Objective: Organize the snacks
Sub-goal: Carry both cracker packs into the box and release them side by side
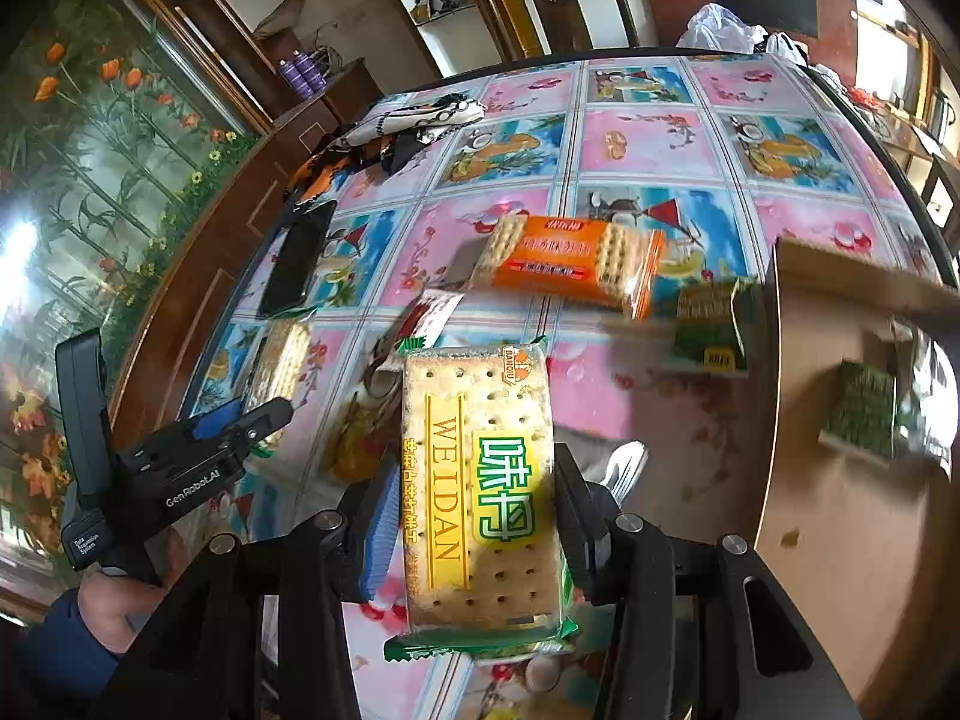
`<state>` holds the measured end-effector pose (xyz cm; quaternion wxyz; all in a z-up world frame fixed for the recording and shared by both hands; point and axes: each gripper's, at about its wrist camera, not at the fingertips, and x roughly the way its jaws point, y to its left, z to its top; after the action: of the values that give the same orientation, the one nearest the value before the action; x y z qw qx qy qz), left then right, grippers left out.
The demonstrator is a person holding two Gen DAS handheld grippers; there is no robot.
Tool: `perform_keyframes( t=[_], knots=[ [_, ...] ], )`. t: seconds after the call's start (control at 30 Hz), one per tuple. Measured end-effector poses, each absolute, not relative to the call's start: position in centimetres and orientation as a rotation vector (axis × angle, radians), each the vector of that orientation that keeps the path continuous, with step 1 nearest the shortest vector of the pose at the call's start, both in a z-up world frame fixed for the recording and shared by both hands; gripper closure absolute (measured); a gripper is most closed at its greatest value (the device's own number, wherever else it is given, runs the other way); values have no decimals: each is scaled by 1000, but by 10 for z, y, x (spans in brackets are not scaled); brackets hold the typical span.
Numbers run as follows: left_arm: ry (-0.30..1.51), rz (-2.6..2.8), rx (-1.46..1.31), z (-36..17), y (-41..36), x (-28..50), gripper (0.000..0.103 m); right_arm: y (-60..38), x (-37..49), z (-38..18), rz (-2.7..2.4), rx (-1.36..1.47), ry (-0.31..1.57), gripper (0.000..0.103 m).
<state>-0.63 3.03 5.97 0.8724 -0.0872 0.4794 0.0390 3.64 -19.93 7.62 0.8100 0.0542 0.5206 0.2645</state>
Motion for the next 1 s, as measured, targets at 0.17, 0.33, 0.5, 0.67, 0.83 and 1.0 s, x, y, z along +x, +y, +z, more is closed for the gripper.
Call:
perform_keyframes(
  t=[0.17,0.33,0.5,0.67,0.83,1.0],
  knots=[
    [978,42,-135,70,10,-9,57,-204,25,77,563,129,1111,53],
    [951,11,-91,82,-6,-11,57,-212,17,81,554,139,1095,53],
    [922,-14,-67,94,-19,-11,57,-225,15,84,531,164,1088,53],
    [909,-47,-39,102,-35,-10,57,-239,10,88,510,182,1078,53],
    [898,-82,-9,106,-56,-7,57,-259,7,90,477,205,1067,53],
    [889,-121,22,110,-78,-2,57,-280,4,91,440,231,1061,53]
  ],
)
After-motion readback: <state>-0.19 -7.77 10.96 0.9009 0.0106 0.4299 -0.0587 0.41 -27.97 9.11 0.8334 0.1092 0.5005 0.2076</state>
